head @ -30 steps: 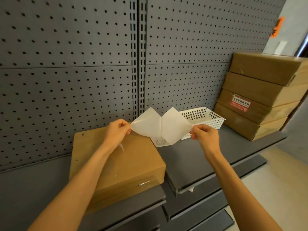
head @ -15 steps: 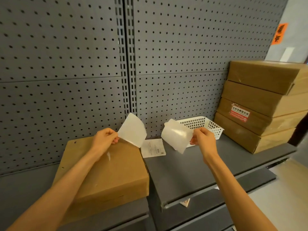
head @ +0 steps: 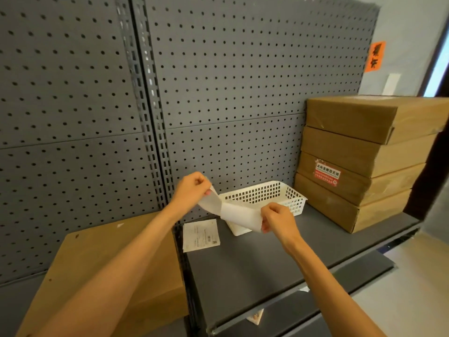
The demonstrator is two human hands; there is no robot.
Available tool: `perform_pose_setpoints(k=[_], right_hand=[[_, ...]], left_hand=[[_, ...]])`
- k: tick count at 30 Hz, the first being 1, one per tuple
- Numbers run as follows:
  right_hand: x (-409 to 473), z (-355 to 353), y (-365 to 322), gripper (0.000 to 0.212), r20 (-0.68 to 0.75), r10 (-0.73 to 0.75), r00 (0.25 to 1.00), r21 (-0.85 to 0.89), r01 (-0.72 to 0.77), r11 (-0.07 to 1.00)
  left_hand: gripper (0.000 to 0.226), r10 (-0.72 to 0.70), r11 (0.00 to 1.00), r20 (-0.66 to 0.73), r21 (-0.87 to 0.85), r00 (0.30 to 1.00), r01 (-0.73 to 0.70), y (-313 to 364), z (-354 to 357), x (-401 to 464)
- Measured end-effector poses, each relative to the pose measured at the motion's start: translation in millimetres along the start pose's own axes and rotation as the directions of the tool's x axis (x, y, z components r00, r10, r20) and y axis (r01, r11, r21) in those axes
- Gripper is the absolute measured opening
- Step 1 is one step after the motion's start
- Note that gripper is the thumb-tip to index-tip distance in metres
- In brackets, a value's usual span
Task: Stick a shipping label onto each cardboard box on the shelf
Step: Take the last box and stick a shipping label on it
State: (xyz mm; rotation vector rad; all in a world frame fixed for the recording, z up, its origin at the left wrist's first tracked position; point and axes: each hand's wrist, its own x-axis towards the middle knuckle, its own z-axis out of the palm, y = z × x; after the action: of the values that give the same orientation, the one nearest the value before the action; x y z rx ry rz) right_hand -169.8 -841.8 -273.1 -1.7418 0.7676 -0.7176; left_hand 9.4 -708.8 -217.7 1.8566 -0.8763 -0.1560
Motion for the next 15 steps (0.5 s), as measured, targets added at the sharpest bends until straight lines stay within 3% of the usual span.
perform_pose_setpoints(k=[8,12,15], right_hand=[[0,-27,22,0.014,0.069,0.051,0.996,-0.102,-0.044,0.994],[0,-41,29,0.016,0.079,0.060,0.995,-0.141,-0.048,0.989],[1,-49,31,0.016,0.082,0.056,0.995,-0.124,-0.046,0.991]], left_hand=[[0.010,0.002,0.999,0.074,-0.048,0.997,0.001,24,54,36],[0.008,-0.059,0.998,0.086,0.014,0.995,0.058,7,73,44],[0.010,-0.077,0.986,0.073,0.155,0.994,0.065,-9,81,45]])
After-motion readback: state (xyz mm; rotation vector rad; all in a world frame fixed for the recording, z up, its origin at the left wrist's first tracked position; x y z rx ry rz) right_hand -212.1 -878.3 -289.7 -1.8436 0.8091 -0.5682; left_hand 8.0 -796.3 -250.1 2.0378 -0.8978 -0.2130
